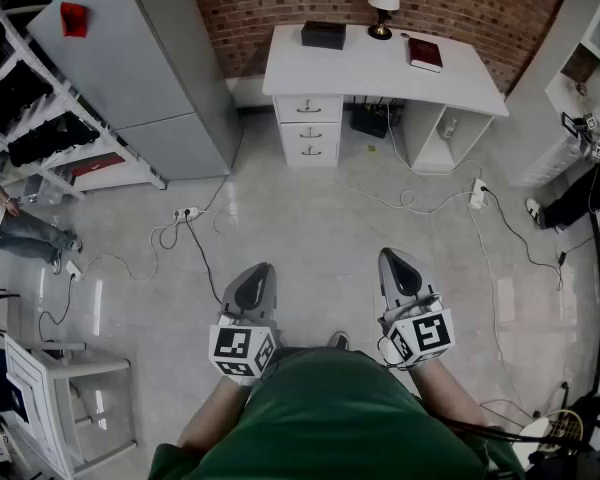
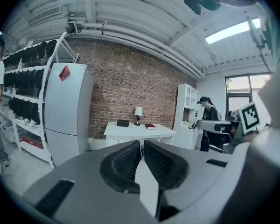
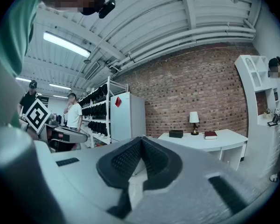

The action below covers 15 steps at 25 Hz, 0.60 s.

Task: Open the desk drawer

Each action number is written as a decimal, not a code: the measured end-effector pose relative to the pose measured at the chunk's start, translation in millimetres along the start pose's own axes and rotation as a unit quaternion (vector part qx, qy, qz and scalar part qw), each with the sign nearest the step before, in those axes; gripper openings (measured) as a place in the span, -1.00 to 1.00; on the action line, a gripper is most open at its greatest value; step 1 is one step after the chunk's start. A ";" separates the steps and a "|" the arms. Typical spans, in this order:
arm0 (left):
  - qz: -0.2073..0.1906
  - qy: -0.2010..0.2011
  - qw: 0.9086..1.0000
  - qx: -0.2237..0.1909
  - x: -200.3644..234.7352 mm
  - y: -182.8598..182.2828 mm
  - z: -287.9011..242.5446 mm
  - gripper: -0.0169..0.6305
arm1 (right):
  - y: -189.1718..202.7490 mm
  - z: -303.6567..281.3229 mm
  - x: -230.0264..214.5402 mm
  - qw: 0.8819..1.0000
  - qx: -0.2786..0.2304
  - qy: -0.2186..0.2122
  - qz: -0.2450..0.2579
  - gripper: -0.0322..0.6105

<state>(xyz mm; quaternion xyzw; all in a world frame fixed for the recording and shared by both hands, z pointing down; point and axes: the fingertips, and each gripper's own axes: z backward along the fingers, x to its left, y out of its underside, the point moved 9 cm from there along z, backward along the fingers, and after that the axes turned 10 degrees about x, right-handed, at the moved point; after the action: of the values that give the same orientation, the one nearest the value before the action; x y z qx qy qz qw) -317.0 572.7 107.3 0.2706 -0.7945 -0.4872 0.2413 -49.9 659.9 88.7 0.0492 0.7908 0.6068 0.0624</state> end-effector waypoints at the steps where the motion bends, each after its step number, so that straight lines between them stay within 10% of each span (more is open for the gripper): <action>1: -0.001 0.000 1.000 0.000 -7.0 -1.4 -4.0 -0.87 | -0.2 2.1 -6.6 1.000 -0.001 -0.002 0.002 -0.90; 15: 0.017 0.002 1.000 0.007 -19.1 -8.6 -62.0 -0.87 | 0.7 -17.0 -58.2 1.000 0.003 -0.007 0.025 -0.89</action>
<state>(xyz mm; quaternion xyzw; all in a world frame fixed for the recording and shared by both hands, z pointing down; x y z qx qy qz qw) -261.2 542.2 122.6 0.2600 -0.8020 -0.4766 0.2492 4.9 635.0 96.0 0.0733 0.7906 0.6057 0.0529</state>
